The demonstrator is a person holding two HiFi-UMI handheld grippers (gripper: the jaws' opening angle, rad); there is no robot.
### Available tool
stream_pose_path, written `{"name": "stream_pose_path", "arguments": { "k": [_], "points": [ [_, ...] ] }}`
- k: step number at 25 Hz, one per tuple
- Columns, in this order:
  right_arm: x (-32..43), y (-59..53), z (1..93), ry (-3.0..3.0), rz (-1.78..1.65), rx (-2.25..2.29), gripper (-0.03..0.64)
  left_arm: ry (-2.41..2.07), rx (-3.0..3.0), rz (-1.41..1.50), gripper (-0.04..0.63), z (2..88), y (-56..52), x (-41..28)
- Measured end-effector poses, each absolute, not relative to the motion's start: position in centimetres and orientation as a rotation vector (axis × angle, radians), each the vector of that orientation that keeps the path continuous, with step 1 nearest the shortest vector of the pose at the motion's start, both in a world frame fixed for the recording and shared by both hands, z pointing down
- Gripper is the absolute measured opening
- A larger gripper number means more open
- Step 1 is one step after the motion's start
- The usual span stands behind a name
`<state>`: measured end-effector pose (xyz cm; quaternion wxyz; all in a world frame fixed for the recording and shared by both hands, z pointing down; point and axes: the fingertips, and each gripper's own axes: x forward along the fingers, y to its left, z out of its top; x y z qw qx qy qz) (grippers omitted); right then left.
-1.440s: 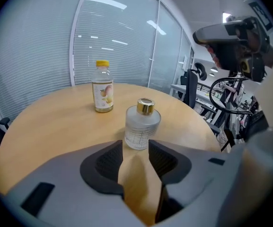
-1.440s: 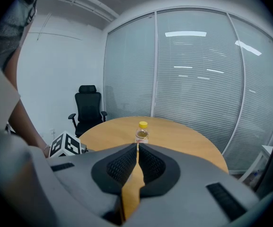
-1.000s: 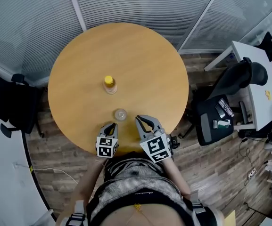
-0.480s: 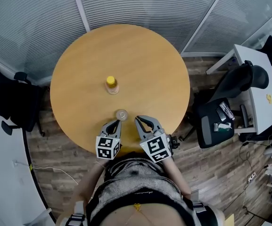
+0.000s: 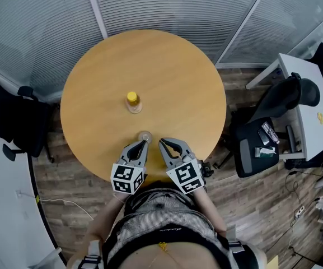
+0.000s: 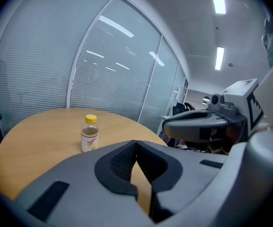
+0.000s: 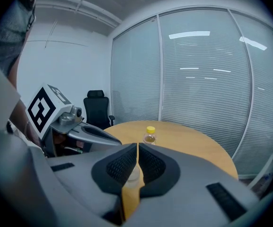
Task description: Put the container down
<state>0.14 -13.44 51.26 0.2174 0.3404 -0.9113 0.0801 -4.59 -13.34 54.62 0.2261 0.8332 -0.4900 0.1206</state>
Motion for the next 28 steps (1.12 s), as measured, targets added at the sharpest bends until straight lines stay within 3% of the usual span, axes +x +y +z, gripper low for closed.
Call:
{"name": "stream_pose_path", "arguments": {
  "k": [28],
  "points": [
    [-0.6,-13.6,48.2,-2.626,0.245,0.881,0.025,-1.371,2.356,0.246,0.021,49.3,-13.4,-3.6]
  ]
}}
